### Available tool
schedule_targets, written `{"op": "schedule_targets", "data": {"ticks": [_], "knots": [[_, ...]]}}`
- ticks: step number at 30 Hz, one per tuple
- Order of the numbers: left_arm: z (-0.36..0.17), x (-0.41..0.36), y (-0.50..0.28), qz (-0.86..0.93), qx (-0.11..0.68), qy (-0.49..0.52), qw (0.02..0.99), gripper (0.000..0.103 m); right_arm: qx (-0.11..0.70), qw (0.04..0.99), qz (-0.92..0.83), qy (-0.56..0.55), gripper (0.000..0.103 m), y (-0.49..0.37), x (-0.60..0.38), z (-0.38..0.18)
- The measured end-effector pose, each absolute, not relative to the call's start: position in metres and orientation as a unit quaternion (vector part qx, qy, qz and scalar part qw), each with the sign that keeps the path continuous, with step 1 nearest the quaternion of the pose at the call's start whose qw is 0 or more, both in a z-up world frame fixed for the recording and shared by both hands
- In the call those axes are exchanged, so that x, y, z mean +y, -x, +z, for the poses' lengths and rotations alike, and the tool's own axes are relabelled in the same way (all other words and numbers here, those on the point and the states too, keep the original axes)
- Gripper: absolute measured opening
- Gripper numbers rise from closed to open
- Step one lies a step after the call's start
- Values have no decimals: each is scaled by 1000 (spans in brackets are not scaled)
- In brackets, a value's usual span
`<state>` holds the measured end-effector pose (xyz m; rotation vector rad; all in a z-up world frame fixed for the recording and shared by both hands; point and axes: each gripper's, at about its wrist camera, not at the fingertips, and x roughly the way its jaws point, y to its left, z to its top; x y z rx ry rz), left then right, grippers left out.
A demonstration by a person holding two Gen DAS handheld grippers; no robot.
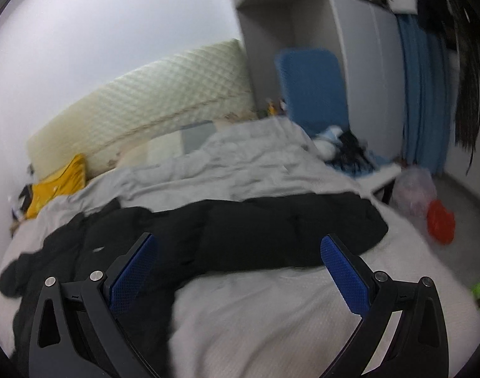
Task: Fold large clothes
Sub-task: 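Reach the right tool to the jacket sleeve cuff and grasp it, then lift the gripped sleeve with the right tool and fold it across the jacket body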
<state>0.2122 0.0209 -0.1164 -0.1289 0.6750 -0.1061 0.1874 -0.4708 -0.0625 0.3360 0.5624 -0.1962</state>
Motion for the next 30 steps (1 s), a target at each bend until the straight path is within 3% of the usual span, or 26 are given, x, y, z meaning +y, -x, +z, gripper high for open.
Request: {"op": "schedule_targets", "data": {"ticks": [2, 12, 19, 22, 24, 26, 30], "knots": [[-126, 21, -218, -47, 338, 68, 937, 89, 282, 931, -106, -207, 103, -200, -500, -88], [-165, 22, -243, -18, 351, 68, 934, 89, 284, 845, -180, -417, 83, -222, -610, -216], [-188, 25, -262, -4, 365, 71, 928, 89, 227, 834, -208, -458, 79, -245, -650, -239], [-198, 22, -269, 3, 366, 58, 929, 89, 218, 836, -208, -459, 57, -272, -665, -239], [-204, 20, -273, 7, 367, 54, 929, 89, 220, 838, -214, -452, 29, -283, -671, -239], [-208, 20, -277, 7, 371, 53, 927, 89, 218, 847, -220, -432, 15, -291, -674, -234], [-206, 17, -279, 13, 360, 38, 932, 89, 229, 870, -218, -378, 5, -303, -676, -213]]}}
